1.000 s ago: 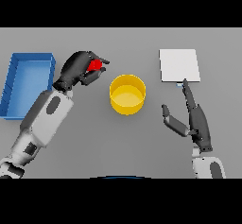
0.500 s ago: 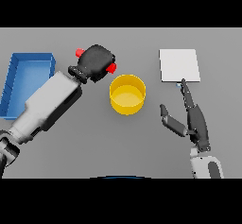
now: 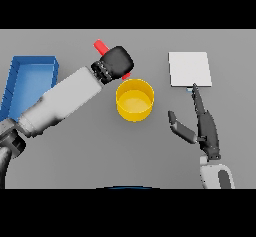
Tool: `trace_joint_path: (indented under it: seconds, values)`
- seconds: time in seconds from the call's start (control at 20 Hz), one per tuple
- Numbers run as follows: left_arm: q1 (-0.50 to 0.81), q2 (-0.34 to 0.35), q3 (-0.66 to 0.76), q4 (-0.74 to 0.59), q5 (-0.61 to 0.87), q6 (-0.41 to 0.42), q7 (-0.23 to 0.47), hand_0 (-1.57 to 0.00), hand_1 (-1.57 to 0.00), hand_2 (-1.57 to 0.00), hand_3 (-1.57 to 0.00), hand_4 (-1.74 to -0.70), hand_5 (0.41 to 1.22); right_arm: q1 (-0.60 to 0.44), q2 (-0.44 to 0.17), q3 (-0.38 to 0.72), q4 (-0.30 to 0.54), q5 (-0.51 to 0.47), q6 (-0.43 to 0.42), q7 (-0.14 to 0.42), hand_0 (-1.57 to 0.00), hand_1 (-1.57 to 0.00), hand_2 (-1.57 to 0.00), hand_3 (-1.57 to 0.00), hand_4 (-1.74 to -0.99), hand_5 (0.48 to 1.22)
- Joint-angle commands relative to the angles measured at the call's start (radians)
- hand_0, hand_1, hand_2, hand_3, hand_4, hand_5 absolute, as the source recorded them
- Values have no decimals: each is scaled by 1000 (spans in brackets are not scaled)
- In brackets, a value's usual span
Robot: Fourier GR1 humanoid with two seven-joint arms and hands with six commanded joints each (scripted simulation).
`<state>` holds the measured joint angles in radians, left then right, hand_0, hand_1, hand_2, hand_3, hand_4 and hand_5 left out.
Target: Pick up the red beaker and tilt it to pour out 1 green nut into yellow bowl. Pick up the yellow bowl and place it on the metallic measuring scale.
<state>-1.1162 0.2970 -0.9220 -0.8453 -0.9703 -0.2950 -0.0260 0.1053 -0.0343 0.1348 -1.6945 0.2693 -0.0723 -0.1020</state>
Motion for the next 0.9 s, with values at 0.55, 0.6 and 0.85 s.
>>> trace_joint_path:
  seconds: [0.55, 0.6, 0.85]
  values:
    - [-155, -43, -298, 90, -184, 30, -60, -1571, -1571, -1571, -1571, -1734, 1221, 0, 4, 6, -26, 13, -11, 14, 1, 1, 1, 1, -1162, 627]
    - [-169, -52, -317, 110, -198, 38, -55, -1571, -1571, -1571, -1571, -1734, 1221, -7, -3, 2, -25, 18, -12, 27, 1, 1, 1, 1, -1153, 627]
    - [-224, -73, -394, 118, -225, 34, -73, -1571, -1571, -1571, -1571, -1725, 1221, -14, 0, 7, -19, 36, -25, 28, 1, 1, 1, 1, -1155, 637]
